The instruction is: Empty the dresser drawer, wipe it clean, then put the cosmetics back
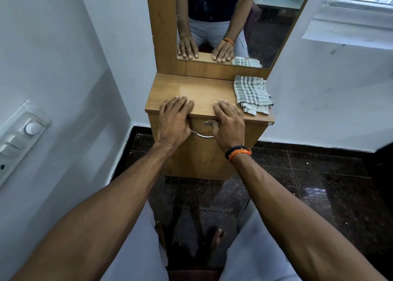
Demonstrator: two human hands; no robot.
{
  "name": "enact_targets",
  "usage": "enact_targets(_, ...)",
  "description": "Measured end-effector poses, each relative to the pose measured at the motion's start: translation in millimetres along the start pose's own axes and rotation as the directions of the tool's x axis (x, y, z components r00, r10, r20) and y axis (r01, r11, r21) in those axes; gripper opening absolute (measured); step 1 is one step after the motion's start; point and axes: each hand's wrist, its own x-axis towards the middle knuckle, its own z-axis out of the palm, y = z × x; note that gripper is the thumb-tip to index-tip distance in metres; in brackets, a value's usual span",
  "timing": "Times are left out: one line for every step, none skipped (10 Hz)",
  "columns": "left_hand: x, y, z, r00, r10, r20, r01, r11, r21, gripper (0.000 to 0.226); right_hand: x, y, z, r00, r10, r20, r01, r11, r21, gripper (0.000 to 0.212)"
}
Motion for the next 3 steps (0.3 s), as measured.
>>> enact_targets(4, 1, -4, 0.999, 0.039, 0.011, -0.038, 0.997, -0.067, 0.061, -1, -1, -2, 1.0, 0.015, 0.001, -0.015, 0.997, 0.07, 0.05)
enact_targets(15, 4, -5, 0.993, 0.067, -0.099, -0.084, 0.98, -0.181, 0.061, 5, 1, -3, 0.997, -0.081, -0.009, 0.081, 0.977, 0.2, 0.052)
enact_targets(41, 8, -11, 0.972, 0.089, -0.216, -0.124, 0.98, -0.155, 0.059, 29, -5, -5, 0.98, -0.156, -0.124, 0.178, 0.966, 0.19, 0.06)
